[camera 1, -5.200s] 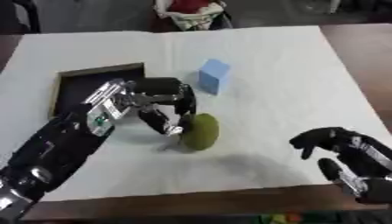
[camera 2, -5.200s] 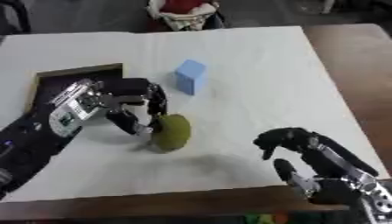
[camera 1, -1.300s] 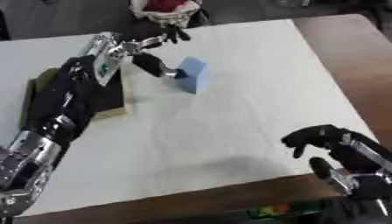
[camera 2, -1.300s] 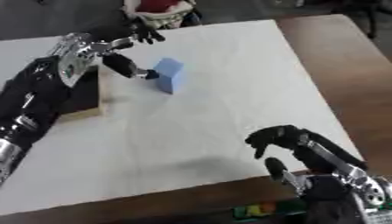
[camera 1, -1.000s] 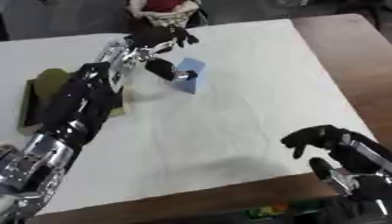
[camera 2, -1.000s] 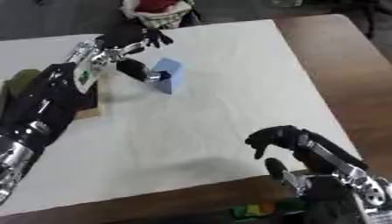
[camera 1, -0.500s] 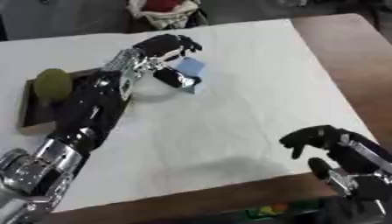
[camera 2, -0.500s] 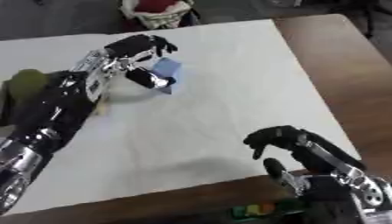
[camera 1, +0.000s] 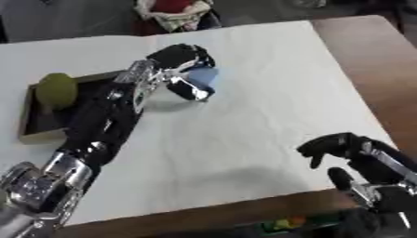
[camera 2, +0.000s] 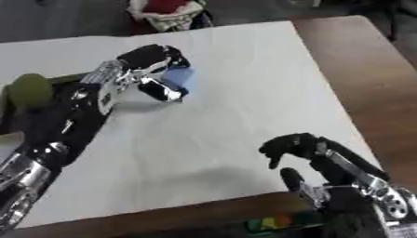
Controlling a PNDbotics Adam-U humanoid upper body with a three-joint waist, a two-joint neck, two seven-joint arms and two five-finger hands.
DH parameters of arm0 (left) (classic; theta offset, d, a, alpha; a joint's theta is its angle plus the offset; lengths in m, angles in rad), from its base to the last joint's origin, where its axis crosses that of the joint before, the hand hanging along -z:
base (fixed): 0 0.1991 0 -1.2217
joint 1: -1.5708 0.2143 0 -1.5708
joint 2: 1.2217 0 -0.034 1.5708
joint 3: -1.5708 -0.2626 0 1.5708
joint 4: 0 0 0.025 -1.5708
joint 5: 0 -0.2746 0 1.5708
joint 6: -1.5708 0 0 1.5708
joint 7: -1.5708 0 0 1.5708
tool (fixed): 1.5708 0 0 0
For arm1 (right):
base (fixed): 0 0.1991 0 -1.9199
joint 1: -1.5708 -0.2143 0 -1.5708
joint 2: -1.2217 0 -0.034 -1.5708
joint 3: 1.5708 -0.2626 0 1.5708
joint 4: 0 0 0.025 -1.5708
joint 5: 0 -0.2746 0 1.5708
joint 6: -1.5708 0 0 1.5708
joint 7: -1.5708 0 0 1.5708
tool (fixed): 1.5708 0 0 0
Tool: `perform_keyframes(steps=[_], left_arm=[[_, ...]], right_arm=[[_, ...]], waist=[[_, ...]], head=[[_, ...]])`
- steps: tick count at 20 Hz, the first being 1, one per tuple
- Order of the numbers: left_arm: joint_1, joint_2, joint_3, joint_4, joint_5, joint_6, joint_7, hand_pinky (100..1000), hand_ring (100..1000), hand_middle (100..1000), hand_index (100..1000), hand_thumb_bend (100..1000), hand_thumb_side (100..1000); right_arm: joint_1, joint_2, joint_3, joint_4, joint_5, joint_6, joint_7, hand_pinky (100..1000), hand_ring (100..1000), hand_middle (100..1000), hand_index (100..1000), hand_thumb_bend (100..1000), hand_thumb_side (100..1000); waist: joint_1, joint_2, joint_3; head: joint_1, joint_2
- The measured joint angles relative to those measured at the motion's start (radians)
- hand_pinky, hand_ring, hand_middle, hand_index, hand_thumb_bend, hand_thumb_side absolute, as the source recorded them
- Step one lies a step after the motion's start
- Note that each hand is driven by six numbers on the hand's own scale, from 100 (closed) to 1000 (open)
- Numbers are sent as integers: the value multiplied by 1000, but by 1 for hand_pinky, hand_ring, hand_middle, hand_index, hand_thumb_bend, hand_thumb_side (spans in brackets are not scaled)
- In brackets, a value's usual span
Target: Pick up objects on the table and place them in the box.
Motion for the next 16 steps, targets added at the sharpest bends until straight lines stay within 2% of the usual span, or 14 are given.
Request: perform_keyframes(steps=[1, 4, 8, 12, 16], left_arm=[[0, 0, 0, 0, 9, -1, 1, 516, 487, 538, 724, 149, 153], [9, 1, -1, -8, 49, -6, 8, 486, 470, 514, 704, 100, 160], [25, 24, -14, -53, 123, -5, 9, 465, 462, 503, 697, 100, 160], [38, 85, -28, -165, 219, 6, -19, 454, 459, 502, 698, 100, 152], [99, 180, -27, -325, 322, 38, -51, 451, 458, 502, 699, 100, 143]], right_arm=[[0, 0, 0, 0, 0, 0, 0, 780, 804, 545, 823, 100, 470], [0, 0, 0, 0, 0, 0, 0, 780, 804, 545, 823, 100, 470], [0, 0, 0, 0, 0, -1, 0, 780, 804, 544, 823, 100, 470], [0, 0, -2, 0, 0, -3, -2, 780, 803, 544, 823, 100, 470], [2, 0, -8, 0, 0, -5, -8, 780, 803, 544, 823, 100, 470]], waist=[[0, 0, 1], [-1, 0, 4], [-2, 0, 13], [-2, 0, 28], [-2, 0, 40]], head=[[0, 0], [-1, 0], [-4, 0], [-13, 0], [-28, 0]])
